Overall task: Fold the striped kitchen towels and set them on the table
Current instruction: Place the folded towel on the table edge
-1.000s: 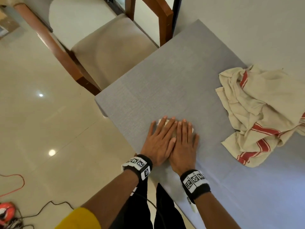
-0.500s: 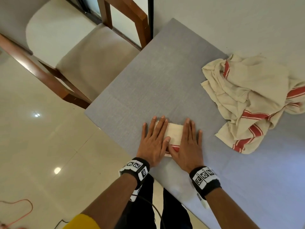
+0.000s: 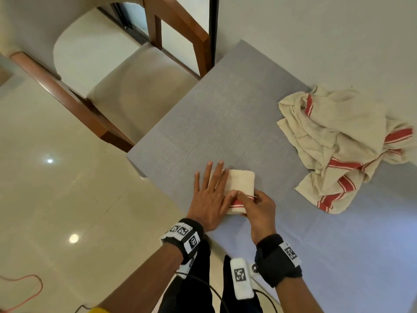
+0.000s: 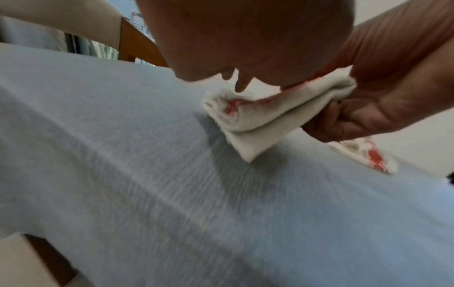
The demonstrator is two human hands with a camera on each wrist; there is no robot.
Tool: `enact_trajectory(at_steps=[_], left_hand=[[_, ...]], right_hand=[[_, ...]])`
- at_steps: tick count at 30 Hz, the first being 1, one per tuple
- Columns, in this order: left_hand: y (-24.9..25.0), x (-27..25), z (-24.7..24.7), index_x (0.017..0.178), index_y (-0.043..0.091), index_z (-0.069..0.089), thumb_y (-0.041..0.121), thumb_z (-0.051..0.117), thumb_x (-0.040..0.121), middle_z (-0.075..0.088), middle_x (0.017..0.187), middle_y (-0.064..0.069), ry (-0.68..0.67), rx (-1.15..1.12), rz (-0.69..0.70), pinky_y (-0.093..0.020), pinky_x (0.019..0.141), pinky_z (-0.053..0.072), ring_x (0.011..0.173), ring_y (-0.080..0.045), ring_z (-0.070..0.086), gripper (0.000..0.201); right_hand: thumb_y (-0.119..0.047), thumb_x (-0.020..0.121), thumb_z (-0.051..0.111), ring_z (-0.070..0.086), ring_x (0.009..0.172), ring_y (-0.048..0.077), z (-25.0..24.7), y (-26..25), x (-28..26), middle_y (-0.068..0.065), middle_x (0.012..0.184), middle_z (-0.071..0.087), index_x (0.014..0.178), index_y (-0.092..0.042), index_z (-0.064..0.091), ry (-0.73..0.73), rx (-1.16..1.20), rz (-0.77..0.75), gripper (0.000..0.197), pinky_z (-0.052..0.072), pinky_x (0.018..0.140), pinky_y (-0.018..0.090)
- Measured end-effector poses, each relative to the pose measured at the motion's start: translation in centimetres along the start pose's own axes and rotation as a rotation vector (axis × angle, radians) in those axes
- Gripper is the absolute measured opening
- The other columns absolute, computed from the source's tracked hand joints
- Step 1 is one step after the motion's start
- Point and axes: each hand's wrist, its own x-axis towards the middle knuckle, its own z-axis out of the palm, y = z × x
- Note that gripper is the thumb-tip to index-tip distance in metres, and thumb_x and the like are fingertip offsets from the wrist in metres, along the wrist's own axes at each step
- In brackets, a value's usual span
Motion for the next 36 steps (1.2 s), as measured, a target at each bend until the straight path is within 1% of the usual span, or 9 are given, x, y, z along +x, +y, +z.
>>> enact_trajectory(at_steps=[4,7,11,14,16,19,22,27,36], left_hand=[[1.4,-2.0,-4.1,0.134,0.018,0.064,0.047,0.041,0.107,0.062,0.129,-0.003,0.156,-0.432,-0.109,-0.032,0.099,0.049,0.119,-0.020,0.059,0.046],[3.1,-2.3,-8.1,0.134,0.028,0.065,0.054,0.044,0.107,0.073,0.124,0.007,-0.065,-1.150,-0.397,-0.031,0.101,0.054,0.115,-0.011,0.069,0.043],[3.2,-1.9,-11.8,0.139,0.013,0.059,0.036,0.056,0.106,0.072,0.128,-0.012,-0.137,-1.565,-0.466,-0.046,0.106,0.054,0.120,-0.030,0.069,0.041],[2.1,-1.5,-13.5,0.138,0.009,0.059,0.025,0.062,0.102,0.073,0.124,-0.016,-0.083,-1.565,-0.456,-0.052,0.104,0.055,0.115,-0.036,0.070,0.040],[1.5,-1.3,-14.6,0.138,0.011,0.058,0.025,0.067,0.100,0.074,0.123,-0.015,-0.091,-1.541,-0.418,-0.050,0.104,0.055,0.115,-0.034,0.071,0.041],[1.5,-1.2,-16.0,0.139,0.014,0.055,0.031,0.078,0.089,0.073,0.126,-0.012,-0.127,-1.510,-0.357,-0.051,0.106,0.053,0.118,-0.032,0.069,0.058],[2.5,-0.9,-17.6,0.139,0.014,0.055,0.027,0.079,0.087,0.072,0.126,-0.013,-0.163,-1.500,-0.284,-0.052,0.107,0.052,0.119,-0.033,0.068,0.059],[5.1,0.2,-20.4,0.141,0.013,0.052,0.011,0.073,0.094,0.070,0.129,-0.014,-0.221,-1.415,-0.169,-0.049,0.104,0.055,0.121,-0.034,0.067,0.051],[4.7,2.7,-21.3,0.145,0.026,0.048,0.021,0.080,0.090,0.069,0.133,-0.003,-0.369,-1.167,-0.106,-0.046,0.106,0.054,0.122,-0.023,0.067,0.064]], right_hand=[[-0.020,0.087,0.082,0.071,0.087,0.007,0.5,-3.0,-2.5,-0.008,0.099,0.074,0.109,-0.023,0.070,0.054,-0.268,-0.279,0.025,0.062,0.077,0.029],[-0.022,0.089,0.078,0.071,0.081,0.004,1.9,-5.1,-5.6,-0.013,0.095,0.072,0.106,-0.031,0.068,0.022,-0.438,-0.454,0.022,0.062,0.074,0.027],[-0.055,0.078,0.057,0.066,0.097,0.001,3.9,-6.4,-9.5,-0.018,0.107,0.070,0.115,-0.034,0.068,-0.203,-0.687,-0.544,0.044,0.058,0.089,0.027],[-0.039,0.089,0.072,0.067,0.104,0.001,3.4,-7.8,-10.9,-0.023,0.112,0.071,0.119,-0.039,0.070,-0.271,-0.577,-0.615,0.030,0.057,0.092,0.023],[-0.025,0.090,0.079,0.071,0.098,0.003,2.0,-9.2,-11.0,-0.023,0.104,0.073,0.110,-0.039,0.072,-0.126,-0.429,-0.656,0.025,0.061,0.084,0.026],[-0.034,0.087,0.081,0.068,0.100,0.006,-0.2,-11.6,-10.5,-0.021,0.113,0.068,0.117,-0.038,0.067,0.056,-0.340,-0.566,0.033,0.063,0.085,0.033],[-0.050,0.080,0.082,0.066,0.112,0.014,-1.7,-13.6,-9.4,-0.010,0.130,0.064,0.138,-0.030,0.058,-0.099,-0.296,-0.292,0.066,0.060,0.093,0.037],[-0.031,0.087,0.075,0.070,0.116,0.034,-4.8,-16.1,-9.0,0.019,0.118,0.075,0.124,-0.001,0.070,-0.451,0.093,0.011,0.048,0.056,0.103,0.048],[-0.007,0.090,0.074,0.073,0.110,0.037,-5.7,-15.1,-6.9,0.022,0.114,0.076,0.123,0.004,0.066,-0.397,0.185,0.063,0.036,0.058,0.099,0.048]])
